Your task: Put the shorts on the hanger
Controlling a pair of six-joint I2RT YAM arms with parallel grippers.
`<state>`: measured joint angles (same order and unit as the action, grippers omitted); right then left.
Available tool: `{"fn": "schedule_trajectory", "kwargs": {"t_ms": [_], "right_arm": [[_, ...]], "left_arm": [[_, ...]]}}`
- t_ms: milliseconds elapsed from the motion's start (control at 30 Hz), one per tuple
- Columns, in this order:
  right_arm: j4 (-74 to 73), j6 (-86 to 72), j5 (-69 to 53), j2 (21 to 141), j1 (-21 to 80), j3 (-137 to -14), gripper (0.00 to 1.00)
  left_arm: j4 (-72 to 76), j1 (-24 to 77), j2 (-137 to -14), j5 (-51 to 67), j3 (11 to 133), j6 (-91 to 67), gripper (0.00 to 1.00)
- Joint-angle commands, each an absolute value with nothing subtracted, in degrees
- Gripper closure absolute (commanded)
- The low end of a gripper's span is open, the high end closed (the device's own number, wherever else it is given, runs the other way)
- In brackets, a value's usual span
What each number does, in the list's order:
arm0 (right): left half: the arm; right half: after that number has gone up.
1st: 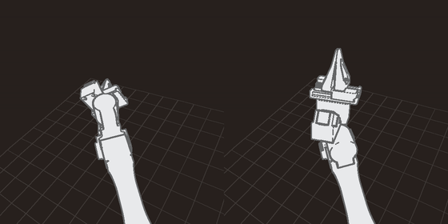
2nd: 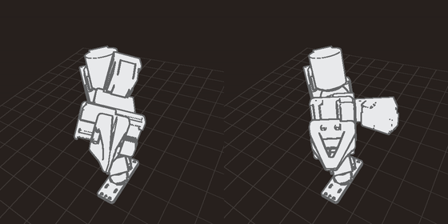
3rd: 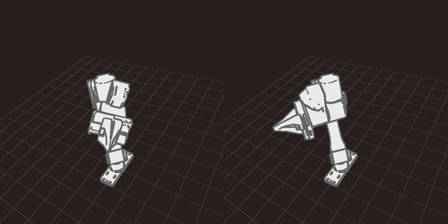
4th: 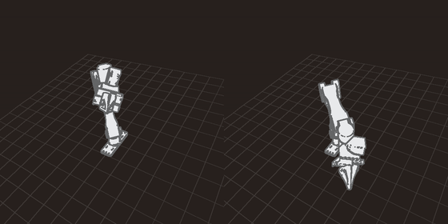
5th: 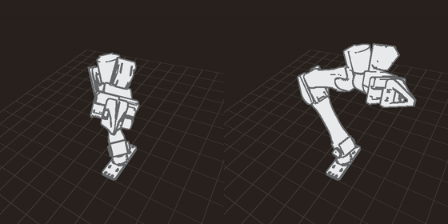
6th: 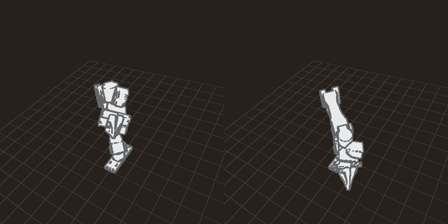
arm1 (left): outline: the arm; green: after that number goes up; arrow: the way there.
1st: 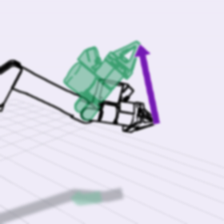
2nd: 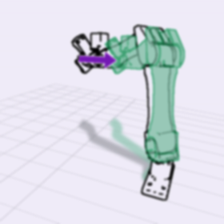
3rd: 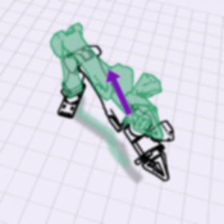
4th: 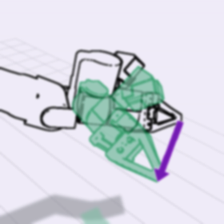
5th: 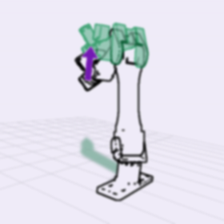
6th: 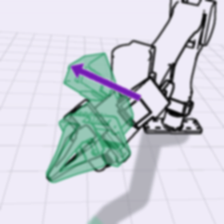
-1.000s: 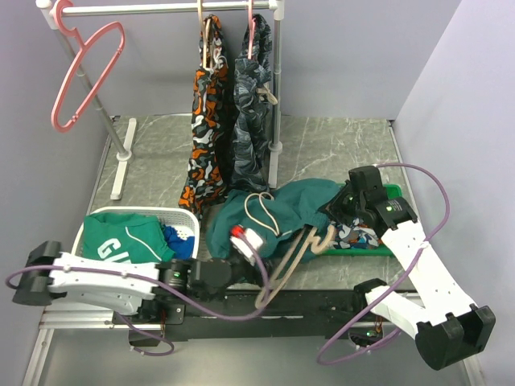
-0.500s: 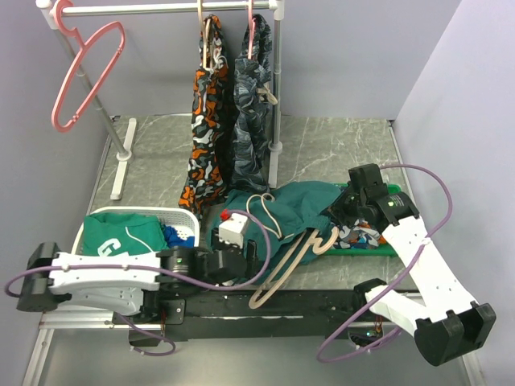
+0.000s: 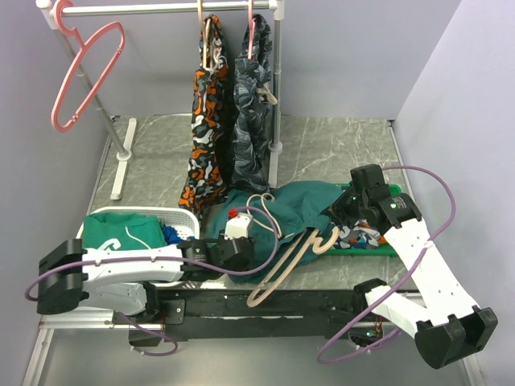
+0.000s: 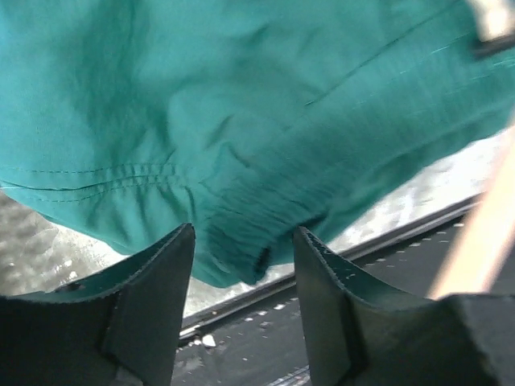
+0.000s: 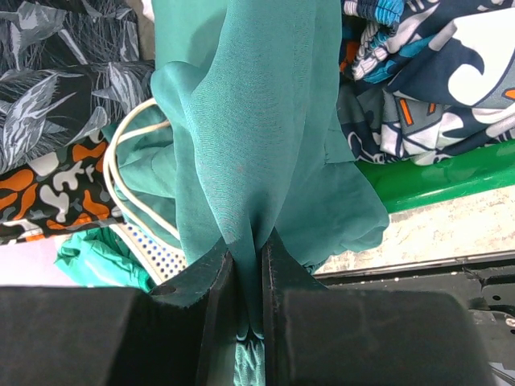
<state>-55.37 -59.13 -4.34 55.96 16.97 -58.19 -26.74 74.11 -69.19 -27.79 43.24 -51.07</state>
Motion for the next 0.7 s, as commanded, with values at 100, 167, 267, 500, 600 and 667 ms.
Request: {"fn": "schedule_trajectory", "kwargs": {"t_ms": [100,167,267,500,600,667], "right_arm": [[-53.5,-62.5,-2.6,53.1,16.6,-59.8,1.0],[-53.2,-63.2,-2.8,52.9,16.7,-59.6,1.0],[-54.0,-64.6,-0.8,53.0,16.6,-60.4,1.0],[-57.0,-71.5,7.5,56.3,16.6,-68.9,1.0],[-61.0,-71.5,11.1,61.5,16.2,-76.7,1.0],[-61.5,-72.2,11.8,63.3,16.1,-80.1,1.0]], "left_arm": [[-21.9,72.4,-71.7,-23.3,41.3,-49.7,0.47],[-22.4,72.3,-72.4,-24.1,41.1,-50.2,0.5],[-23.5,72.3,-71.2,-24.2,40.9,-50.7,0.74],[-30.0,72.3,-56.8,-20.5,41.0,-50.3,0.99],[-33.0,72.3,-50.7,-18.5,41.4,-49.8,0.99],[-36.2,72.3,-49.3,-18.4,42.6,-49.7,0.99]]}}
